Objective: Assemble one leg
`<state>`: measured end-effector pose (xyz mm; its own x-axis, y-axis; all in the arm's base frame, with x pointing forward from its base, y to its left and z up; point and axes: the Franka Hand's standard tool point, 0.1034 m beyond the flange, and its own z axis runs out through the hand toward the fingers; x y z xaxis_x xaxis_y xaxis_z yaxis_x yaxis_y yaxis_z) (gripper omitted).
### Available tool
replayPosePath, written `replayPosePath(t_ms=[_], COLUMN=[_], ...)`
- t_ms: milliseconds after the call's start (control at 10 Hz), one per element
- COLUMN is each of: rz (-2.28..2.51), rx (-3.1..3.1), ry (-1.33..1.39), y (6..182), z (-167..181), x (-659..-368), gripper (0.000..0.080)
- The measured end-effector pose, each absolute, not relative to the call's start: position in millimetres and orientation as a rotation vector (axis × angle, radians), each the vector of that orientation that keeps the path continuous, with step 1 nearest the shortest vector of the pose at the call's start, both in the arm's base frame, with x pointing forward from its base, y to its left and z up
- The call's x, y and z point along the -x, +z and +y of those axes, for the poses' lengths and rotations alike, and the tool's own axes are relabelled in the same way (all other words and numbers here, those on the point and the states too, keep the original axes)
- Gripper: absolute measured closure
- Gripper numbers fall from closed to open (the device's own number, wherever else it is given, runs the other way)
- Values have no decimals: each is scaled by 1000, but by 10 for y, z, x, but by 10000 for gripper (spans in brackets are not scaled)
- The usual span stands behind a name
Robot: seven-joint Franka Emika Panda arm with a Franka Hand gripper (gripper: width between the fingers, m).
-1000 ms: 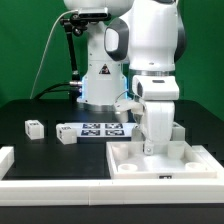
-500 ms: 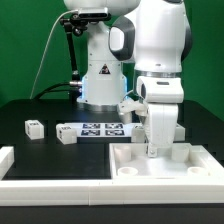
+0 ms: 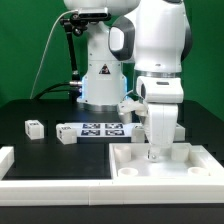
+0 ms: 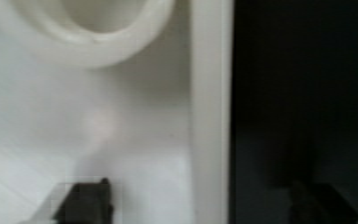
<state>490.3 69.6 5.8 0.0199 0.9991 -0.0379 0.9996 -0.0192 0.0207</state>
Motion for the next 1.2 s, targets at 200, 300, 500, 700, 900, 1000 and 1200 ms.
replayPosePath(t_ms=[200, 300, 500, 700, 900, 1000, 1200], rz=[2171, 2171, 2169, 2116, 2071, 2036, 1998], rx=[-2214, -2214, -2214, -2247, -2261, -2281, -2310], ry=[-19, -19, -19, -2, 29, 36, 40], y=[58, 58, 65, 237, 487, 610, 662], z=[695, 695, 698, 766, 819, 836, 840], x=[-4903, -4903, -4905, -4905, -4862, -4831, -4821], gripper=[160, 153, 153, 150, 150, 150, 150])
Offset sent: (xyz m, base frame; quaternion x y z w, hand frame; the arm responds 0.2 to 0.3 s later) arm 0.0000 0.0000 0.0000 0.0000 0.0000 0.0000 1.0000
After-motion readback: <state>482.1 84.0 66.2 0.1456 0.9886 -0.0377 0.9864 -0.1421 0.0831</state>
